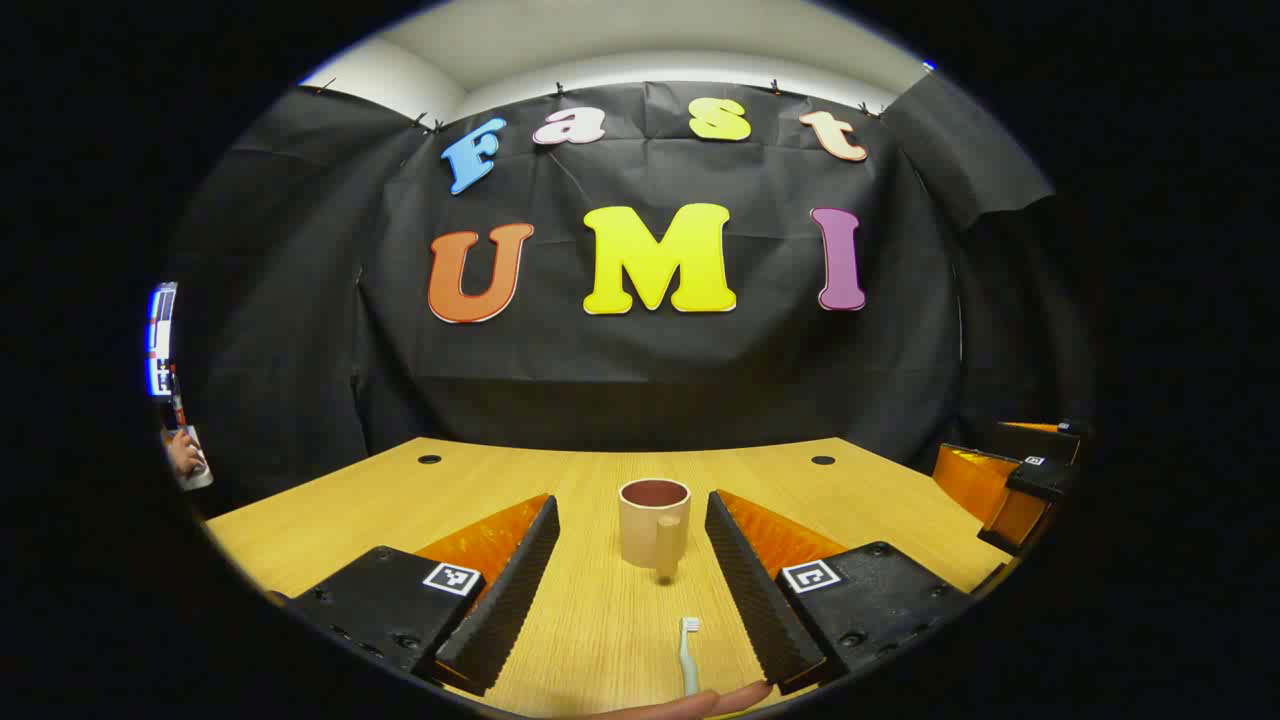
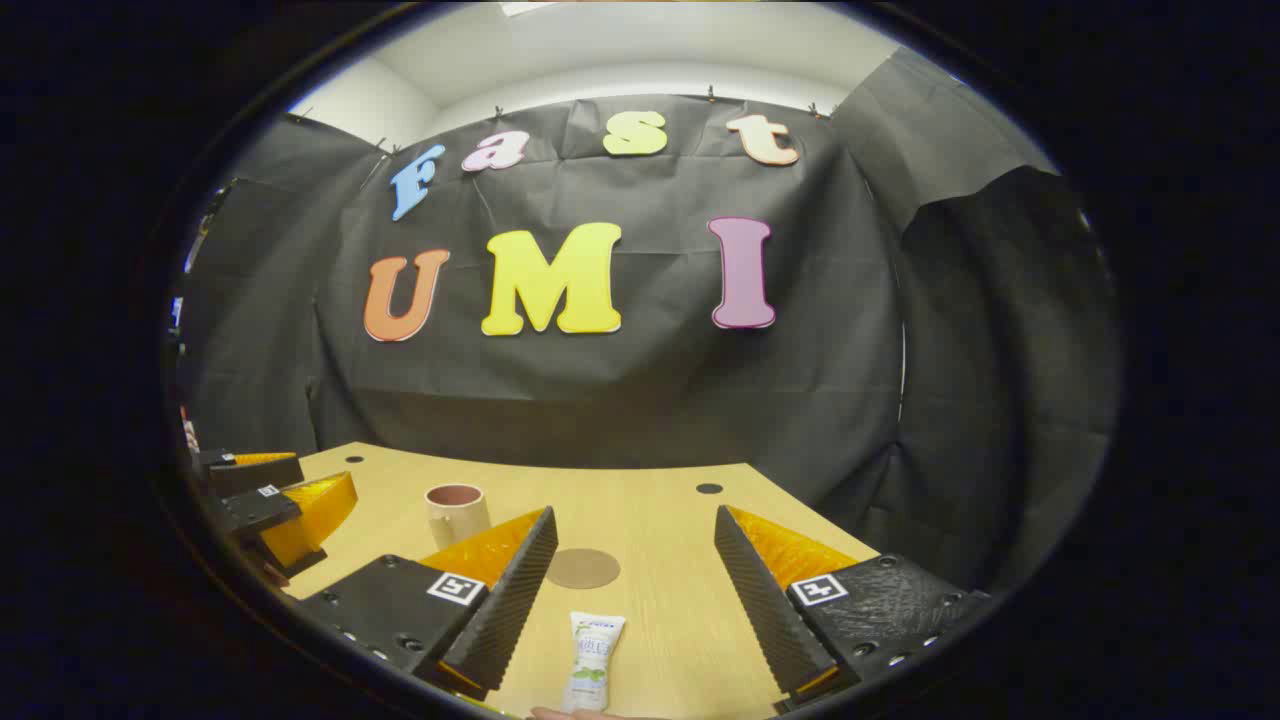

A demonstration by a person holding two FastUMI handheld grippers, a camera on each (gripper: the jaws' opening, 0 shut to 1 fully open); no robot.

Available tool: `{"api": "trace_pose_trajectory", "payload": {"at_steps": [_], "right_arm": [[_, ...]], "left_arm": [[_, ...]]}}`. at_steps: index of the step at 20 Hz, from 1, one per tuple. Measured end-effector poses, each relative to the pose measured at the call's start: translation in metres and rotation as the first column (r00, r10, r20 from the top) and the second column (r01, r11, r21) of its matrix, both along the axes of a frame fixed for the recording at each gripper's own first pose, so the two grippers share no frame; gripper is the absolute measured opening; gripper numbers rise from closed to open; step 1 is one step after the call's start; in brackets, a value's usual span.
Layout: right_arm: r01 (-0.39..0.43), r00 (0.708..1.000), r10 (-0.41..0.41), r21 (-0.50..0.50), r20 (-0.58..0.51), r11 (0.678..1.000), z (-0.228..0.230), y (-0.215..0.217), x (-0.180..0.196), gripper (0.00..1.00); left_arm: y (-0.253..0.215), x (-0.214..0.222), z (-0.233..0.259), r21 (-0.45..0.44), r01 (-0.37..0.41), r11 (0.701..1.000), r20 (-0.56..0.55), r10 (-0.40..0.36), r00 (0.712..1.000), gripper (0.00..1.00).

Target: Put the toothbrush and toothpaste on the desktop into the cup, then pick up the cup and place it on the coaster on the desktop.

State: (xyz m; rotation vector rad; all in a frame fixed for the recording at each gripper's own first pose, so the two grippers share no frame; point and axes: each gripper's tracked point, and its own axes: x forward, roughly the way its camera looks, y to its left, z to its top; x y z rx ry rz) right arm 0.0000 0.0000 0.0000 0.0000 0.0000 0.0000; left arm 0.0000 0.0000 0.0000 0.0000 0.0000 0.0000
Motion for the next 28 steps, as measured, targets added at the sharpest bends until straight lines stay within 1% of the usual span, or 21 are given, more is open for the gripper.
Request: {"api": "trace_pose_trajectory", "payload": {"at_steps": [2,3,6,7,8,10,11,12,14,15,16,18,22,25,28], "right_arm": [[-0.005,1.000,0.005,-0.018,0.003,1.000,-0.001,0.001,-0.004,0.95],[-0.002,1.000,0.003,-0.037,0.010,0.999,-0.001,0.001,-0.007,0.95],[-0.007,0.999,0.009,-0.051,0.040,0.999,0.003,0.005,-0.009,0.95],[-0.017,0.999,0.020,-0.056,0.038,0.998,0.002,0.009,-0.006,0.97],[-0.024,0.999,0.025,-0.062,0.026,0.998,-0.002,0.011,-0.001,0.95],[-0.039,0.999,0.039,-0.078,0.003,0.996,-0.006,0.017,0.013,0.95],[-0.040,0.999,0.039,-0.089,-0.009,0.995,-0.006,0.019,0.022,0.97],[-0.038,0.999,0.036,-0.089,-0.024,0.995,-0.008,0.019,0.030,0.95],[-0.064,0.997,0.061,-0.064,-0.042,0.996,-0.008,0.026,0.036,0.95],[-0.072,0.997,0.070,-0.054,-0.034,0.996,-0.005,0.029,0.038,0.98],[-0.078,0.997,0.076,-0.055,-0.031,0.995,-0.006,0.030,0.041,0.95],[-0.095,0.995,0.094,-0.052,-0.026,0.994,-0.006,0.036,0.040,0.95],[-0.081,0.996,0.083,-0.098,0.022,0.992,0.002,0.037,0.029,0.95],[-0.075,0.997,0.076,-0.088,0.015,0.993,-0.002,0.033,0.022,0.97],[-0.062,0.998,0.062,-0.067,-0.001,0.996,-0.008,0.023,0.020,0.97]], "left_arm": [[0.003,-0.006,0.001,0.014,-0.011,1.000,0.000,0.011,1.000,0.93],[0.005,-0.009,0.007,0.017,-0.016,1.000,0.021,0.015,1.000,0.93],[0.003,-0.008,0.013,0.042,-0.024,0.999,0.060,0.022,0.998,0.93],[0.000,-0.006,0.011,0.047,-0.020,0.999,0.064,0.017,0.998,0.93],[-0.005,-0.003,0.010,0.048,-0.004,0.999,0.066,0.001,0.998,0.93],[-0.008,0.005,0.003,0.047,0.017,0.999,0.048,-0.019,0.999,0.93],[-0.006,0.010,0.000,0.042,0.013,0.999,0.041,-0.014,0.999,0.93],[-0.006,0.015,-0.004,0.036,0.014,0.999,0.027,-0.015,1.000,0.93],[-0.001,0.022,-0.011,0.022,0.006,1.000,-0.002,-0.006,1.000,0.93],[0.000,0.023,-0.014,0.017,0.007,1.000,-0.015,-0.007,1.000,0.94],[0.003,0.024,-0.017,0.012,-0.001,1.000,-0.027,0.001,1.000,0.94],[0.013,0.020,-0.017,0.003,-0.035,0.999,-0.020,0.035,0.999,0.94],[0.018,0.013,-0.012,0.011,-0.055,0.998,0.005,0.055,0.998,0.94],[0.014,0.013,-0.012,0.019,-0.050,0.999,-0.001,0.050,0.999,0.93],[0.006,0.014,-0.023,-0.010,-0.024,1.000,-0.033,0.024,0.999,0.93]]}}
